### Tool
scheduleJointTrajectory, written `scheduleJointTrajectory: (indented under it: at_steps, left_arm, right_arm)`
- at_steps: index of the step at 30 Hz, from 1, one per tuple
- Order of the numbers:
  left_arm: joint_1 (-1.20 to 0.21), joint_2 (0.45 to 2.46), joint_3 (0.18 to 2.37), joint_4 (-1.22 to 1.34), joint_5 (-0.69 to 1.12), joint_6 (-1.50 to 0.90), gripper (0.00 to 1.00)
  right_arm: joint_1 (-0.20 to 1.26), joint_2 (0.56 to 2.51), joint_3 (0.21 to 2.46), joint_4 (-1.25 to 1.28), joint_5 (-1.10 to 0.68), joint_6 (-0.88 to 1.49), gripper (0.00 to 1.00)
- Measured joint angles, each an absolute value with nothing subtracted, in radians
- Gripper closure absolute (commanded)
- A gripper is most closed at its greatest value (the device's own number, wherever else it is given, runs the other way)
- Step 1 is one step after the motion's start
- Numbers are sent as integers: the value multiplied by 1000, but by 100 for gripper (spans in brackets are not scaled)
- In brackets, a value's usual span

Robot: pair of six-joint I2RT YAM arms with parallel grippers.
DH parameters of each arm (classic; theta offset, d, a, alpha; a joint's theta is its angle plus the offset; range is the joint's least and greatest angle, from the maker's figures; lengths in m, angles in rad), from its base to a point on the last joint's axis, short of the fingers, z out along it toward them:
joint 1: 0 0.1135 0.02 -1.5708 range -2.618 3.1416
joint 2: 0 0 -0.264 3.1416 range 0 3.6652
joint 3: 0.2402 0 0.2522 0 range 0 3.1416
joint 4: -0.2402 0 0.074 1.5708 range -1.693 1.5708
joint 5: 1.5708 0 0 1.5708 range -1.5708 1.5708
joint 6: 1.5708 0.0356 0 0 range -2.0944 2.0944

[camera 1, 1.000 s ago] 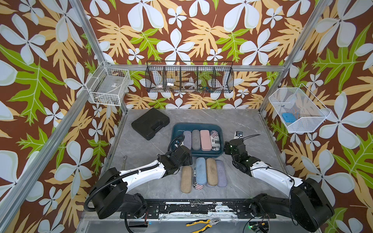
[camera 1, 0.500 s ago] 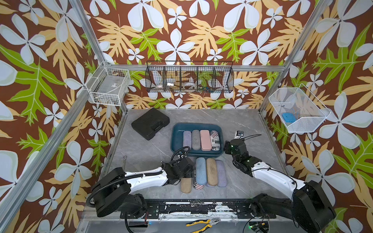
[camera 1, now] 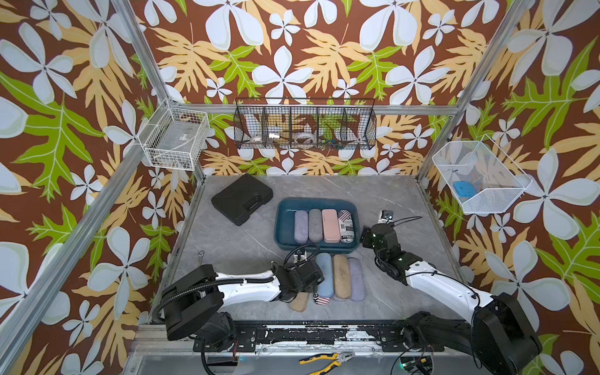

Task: Put the glasses cases into the storage boxes
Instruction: Pick up the glasses case at the center of the board.

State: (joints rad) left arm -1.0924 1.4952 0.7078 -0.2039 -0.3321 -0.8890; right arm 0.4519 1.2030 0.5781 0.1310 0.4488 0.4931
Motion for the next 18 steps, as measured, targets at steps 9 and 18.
scheduleJointTrajectory:
  at_steps: [9,18]
  left_arm:
    - [-1101,1498,704,-222,-342,-915,25]
    - [-1105,1454,690,-309,-347,-921,25]
  right_arm:
    - [452,1215,578,131,446,493,24]
    - [452,1221,578,136,445,493,24]
